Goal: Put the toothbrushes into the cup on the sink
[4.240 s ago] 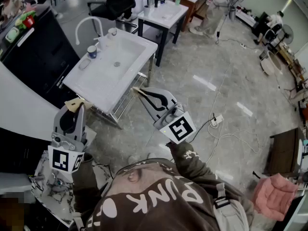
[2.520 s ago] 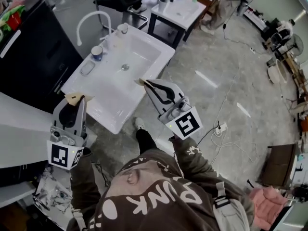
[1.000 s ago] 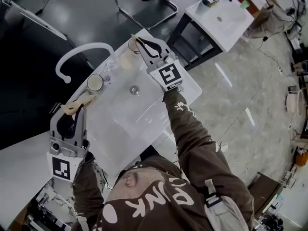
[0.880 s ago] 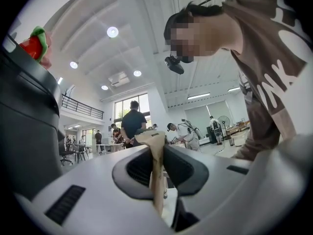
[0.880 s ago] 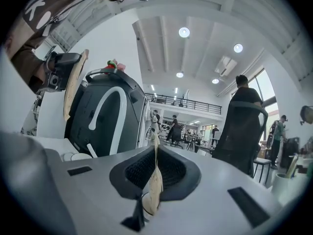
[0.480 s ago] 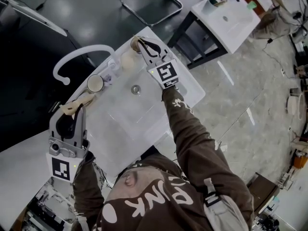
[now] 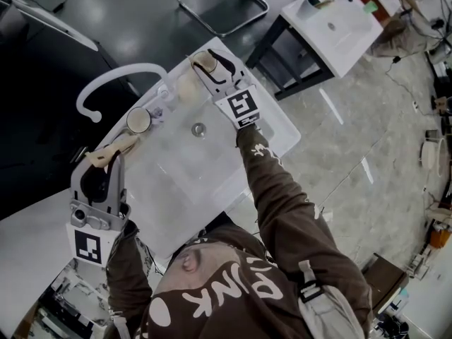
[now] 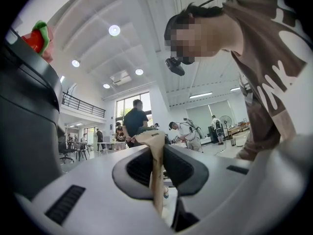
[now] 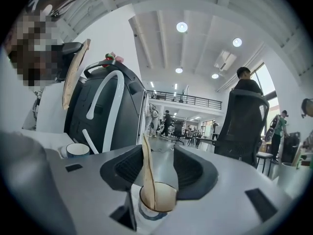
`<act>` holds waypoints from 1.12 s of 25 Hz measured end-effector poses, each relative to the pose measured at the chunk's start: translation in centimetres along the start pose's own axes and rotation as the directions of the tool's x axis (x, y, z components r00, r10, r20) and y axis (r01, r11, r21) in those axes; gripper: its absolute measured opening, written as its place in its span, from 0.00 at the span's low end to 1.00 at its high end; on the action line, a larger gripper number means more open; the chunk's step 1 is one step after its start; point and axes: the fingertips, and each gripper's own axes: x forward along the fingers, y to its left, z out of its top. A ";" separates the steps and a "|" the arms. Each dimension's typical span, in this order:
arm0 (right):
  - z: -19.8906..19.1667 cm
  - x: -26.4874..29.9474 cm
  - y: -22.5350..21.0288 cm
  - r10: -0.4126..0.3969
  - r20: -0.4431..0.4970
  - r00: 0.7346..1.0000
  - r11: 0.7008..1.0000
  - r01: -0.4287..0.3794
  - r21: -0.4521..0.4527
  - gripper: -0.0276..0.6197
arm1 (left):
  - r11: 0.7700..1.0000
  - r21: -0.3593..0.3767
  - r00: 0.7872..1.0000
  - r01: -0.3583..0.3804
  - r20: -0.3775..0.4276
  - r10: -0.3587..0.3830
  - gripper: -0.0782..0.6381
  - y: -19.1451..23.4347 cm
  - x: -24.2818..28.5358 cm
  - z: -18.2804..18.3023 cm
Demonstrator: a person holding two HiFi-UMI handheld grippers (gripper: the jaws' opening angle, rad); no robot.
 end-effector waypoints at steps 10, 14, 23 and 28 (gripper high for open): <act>2.8 -0.9 1.7 0.049 0.081 0.995 0.997 -0.045 -0.057 0.62 | 1.000 0.002 1.000 0.003 0.011 -0.003 0.19 -0.8 -0.5 0.6; 5.0 -1.8 2.5 0.074 0.121 0.990 0.993 -0.061 -0.103 0.65 | 1.000 0.000 1.000 0.006 0.009 -0.006 0.19 -0.6 -0.4 0.2; 11.7 -6.7 5.7 0.083 0.233 0.969 0.996 -0.071 -0.057 0.65 | 1.000 0.022 0.998 -0.015 0.064 0.013 0.19 0.6 -0.3 -1.6; 13.5 -8.7 8.0 0.120 0.221 0.968 0.990 -0.100 -0.099 0.65 | 0.999 0.026 0.996 -0.042 0.078 0.040 0.19 2.4 0.2 -5.6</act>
